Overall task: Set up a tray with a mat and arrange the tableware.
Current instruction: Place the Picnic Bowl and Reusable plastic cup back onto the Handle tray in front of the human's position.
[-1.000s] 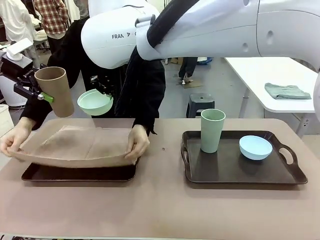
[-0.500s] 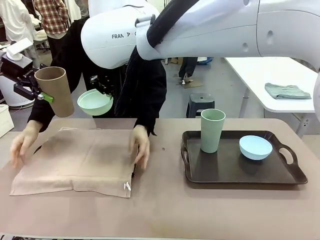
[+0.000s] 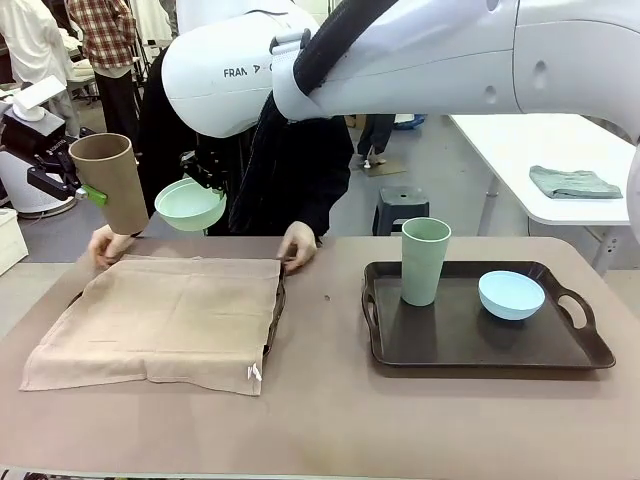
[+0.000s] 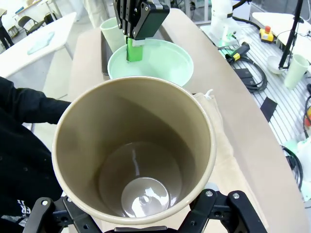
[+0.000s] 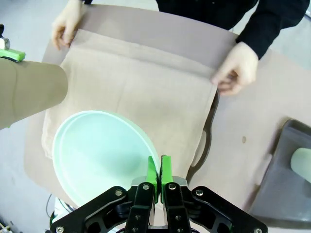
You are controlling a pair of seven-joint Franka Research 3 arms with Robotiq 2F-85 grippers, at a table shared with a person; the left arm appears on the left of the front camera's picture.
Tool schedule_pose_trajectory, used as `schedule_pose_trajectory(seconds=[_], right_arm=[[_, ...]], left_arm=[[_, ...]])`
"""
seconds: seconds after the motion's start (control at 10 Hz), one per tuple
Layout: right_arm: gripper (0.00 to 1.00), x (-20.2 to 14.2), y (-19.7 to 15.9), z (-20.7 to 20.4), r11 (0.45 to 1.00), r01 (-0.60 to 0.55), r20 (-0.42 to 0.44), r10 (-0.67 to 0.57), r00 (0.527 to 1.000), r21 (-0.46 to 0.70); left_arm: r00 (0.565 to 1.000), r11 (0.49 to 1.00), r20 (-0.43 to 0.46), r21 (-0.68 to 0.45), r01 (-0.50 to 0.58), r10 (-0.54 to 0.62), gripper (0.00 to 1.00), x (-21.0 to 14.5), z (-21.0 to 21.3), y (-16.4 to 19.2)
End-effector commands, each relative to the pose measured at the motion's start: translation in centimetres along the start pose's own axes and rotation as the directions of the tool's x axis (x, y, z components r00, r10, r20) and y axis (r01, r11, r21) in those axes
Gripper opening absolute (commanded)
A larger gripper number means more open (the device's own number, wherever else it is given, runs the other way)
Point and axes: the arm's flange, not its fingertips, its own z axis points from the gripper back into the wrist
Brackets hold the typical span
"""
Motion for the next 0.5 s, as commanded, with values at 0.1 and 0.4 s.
schedule_pose_trajectory(seconds=[0.1,0.4], right_arm=[[0.00,0.60,0.41,0.13,1.000,-0.001,0.006,0.001,1.000,0.013],[0.00,0.60,0.41,0.13,1.000,-0.001,0.006,0.001,1.000,0.013]], left_arm=[[1.000,1.000,-0.001,0.001,0.010,-0.010,0.00,0.38,0.11,0.00],[1.000,1.000,-0.001,0.001,0.010,-0.010,0.00,0.38,0.11,0.00]])
